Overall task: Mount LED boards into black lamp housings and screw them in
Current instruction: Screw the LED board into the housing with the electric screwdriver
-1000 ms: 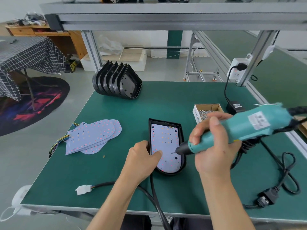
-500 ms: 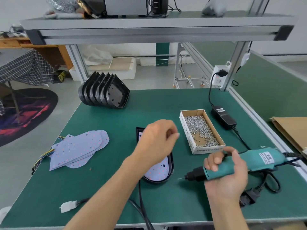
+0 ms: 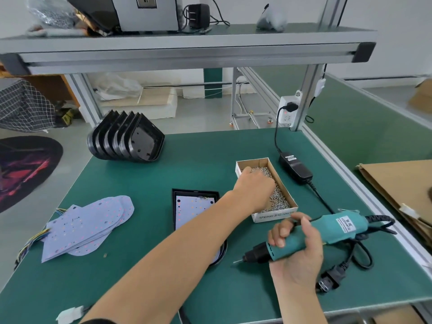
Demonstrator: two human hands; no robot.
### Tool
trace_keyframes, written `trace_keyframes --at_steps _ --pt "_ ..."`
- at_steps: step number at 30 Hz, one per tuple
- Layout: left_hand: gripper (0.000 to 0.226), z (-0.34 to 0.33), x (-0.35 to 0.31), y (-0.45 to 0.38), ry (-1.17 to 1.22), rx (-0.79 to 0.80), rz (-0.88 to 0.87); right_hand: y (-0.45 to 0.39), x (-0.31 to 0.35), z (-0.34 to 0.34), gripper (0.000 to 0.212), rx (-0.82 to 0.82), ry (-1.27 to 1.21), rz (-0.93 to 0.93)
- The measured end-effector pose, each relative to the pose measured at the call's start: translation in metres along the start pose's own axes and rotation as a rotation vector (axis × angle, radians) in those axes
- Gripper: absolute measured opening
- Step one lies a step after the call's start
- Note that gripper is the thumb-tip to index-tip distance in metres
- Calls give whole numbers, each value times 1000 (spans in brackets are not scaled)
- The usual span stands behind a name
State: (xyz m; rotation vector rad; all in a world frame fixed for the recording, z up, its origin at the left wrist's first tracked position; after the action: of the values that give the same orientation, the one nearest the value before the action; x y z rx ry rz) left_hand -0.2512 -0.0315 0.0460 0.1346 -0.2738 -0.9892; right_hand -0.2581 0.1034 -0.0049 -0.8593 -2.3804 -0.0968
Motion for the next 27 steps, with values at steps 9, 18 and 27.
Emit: trace_keyframes --at_steps 9,18,27 --pt "21 -1 -5 -8 -81 -9 -76 0 -1 -1 15 -20 12 -7" --pt "37 -5 -6 -17 -14 -45 -60 0 -2 0 15 -37 31 -14" --pt "34 -13 -4 -26 46 -49 -29 1 -2 0 12 -49 47 -13"
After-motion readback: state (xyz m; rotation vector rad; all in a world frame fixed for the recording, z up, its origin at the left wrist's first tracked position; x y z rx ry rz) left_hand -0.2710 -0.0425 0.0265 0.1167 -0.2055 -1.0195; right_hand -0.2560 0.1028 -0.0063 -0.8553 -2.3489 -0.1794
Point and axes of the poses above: each hand's wrist, its own y-axis away from the middle knuckle, its own z-axis out of the back of the hand, x = y × z, the point moved 6 cm from there along -y, towards the middle knuckle, and after that the axes turned 10 degrees about x, right-handed, at the moved point
